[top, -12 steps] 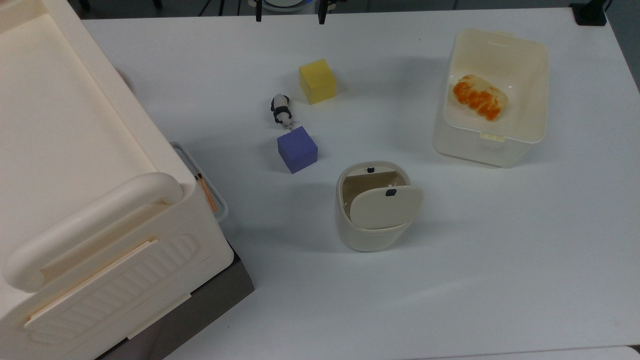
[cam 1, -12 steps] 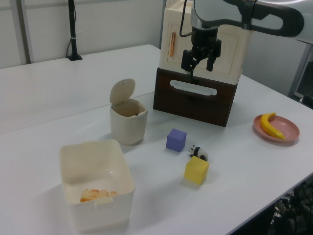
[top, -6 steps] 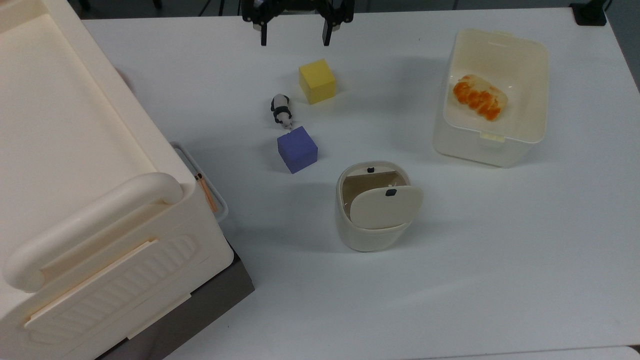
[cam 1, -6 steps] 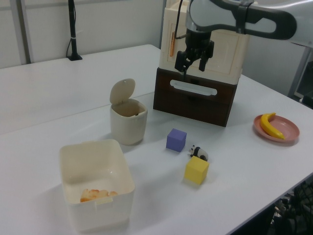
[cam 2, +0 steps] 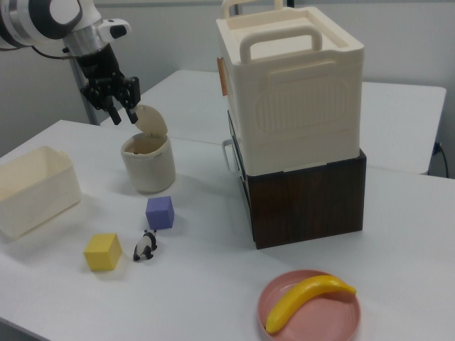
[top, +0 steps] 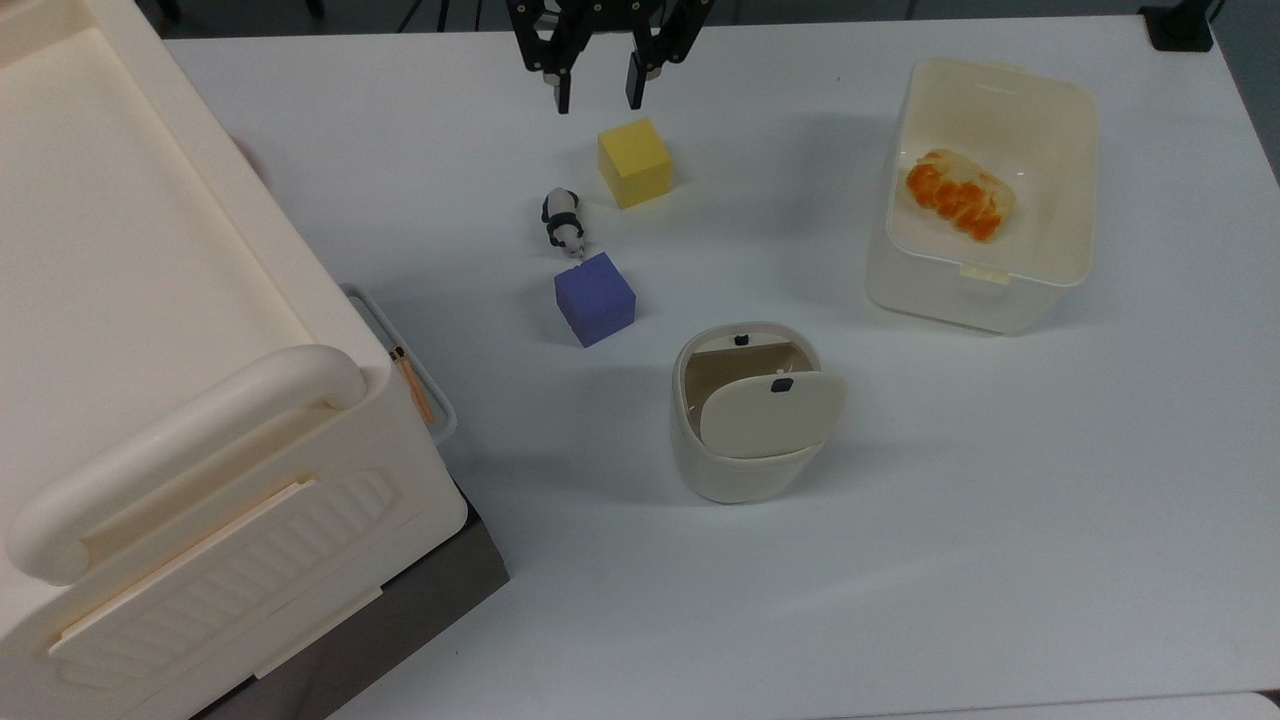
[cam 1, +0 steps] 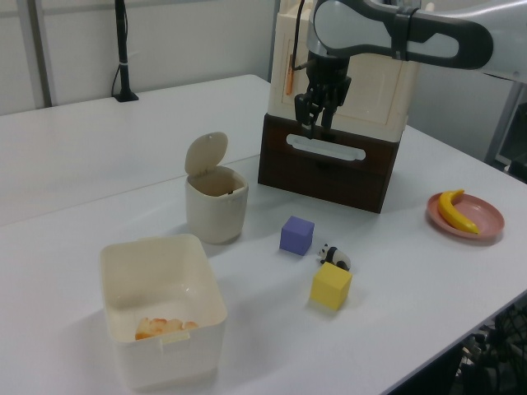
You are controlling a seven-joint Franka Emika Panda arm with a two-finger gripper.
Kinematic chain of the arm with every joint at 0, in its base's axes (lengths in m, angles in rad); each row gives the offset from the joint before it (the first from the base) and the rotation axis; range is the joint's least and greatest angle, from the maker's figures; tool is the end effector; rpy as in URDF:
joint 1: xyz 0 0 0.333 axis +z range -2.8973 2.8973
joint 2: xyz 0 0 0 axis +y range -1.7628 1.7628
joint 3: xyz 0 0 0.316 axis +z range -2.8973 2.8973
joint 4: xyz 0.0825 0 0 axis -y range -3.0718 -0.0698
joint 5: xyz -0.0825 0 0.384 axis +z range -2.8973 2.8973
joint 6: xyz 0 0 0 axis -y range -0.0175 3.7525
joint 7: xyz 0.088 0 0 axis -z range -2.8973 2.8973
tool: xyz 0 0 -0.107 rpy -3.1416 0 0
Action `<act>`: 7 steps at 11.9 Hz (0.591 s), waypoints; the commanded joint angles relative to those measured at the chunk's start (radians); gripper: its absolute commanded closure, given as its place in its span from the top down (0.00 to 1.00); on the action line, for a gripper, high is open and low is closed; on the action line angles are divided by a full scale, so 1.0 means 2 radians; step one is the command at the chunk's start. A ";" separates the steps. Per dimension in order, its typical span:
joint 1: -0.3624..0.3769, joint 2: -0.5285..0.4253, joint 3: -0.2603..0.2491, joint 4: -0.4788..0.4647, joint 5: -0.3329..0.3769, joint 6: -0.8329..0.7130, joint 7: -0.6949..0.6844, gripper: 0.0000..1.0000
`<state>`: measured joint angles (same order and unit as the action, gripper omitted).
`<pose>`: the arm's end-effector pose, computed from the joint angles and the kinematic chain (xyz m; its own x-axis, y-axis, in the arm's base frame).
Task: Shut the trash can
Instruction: 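Move the gripper over the open lid of the cream trash can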
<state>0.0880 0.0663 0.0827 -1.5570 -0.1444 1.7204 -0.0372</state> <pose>0.5830 0.0853 0.6081 0.9700 0.2256 0.0905 0.2117 -0.9670 0.1418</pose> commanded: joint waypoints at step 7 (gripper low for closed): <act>0.002 0.010 -0.005 -0.005 0.071 0.134 -0.112 0.00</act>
<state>0.0837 0.0667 0.0804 -1.5477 -0.0313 1.8459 -0.1878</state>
